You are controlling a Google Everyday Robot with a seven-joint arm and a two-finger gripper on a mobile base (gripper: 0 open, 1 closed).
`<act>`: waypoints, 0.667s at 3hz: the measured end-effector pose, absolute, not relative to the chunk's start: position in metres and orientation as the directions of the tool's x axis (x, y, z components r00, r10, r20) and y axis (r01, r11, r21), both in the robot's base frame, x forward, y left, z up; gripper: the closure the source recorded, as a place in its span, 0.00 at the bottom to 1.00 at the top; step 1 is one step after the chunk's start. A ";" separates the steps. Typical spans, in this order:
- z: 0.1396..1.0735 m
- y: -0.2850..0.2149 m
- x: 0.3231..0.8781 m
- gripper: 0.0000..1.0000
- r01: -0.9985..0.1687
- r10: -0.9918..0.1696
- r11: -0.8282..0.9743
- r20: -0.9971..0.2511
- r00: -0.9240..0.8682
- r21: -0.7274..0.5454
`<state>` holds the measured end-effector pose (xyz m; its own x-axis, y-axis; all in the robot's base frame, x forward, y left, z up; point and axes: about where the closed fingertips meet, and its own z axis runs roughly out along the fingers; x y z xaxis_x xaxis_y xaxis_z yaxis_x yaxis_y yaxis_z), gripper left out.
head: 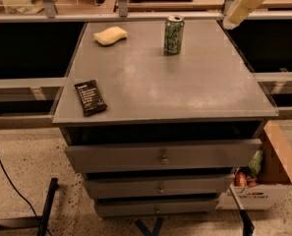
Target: Move green can near rxbar chocolate
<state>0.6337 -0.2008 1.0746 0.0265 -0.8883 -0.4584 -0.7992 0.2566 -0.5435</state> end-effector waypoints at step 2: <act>1.052 -0.200 0.703 0.00 -0.755 -0.822 0.362 -0.569 0.018 -0.547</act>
Offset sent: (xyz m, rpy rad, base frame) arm 0.1065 0.0013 -0.0460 0.0713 -0.0825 -0.1198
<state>0.7033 -0.1998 1.0524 0.0179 -0.8219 -0.5693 -0.7551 0.3621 -0.5465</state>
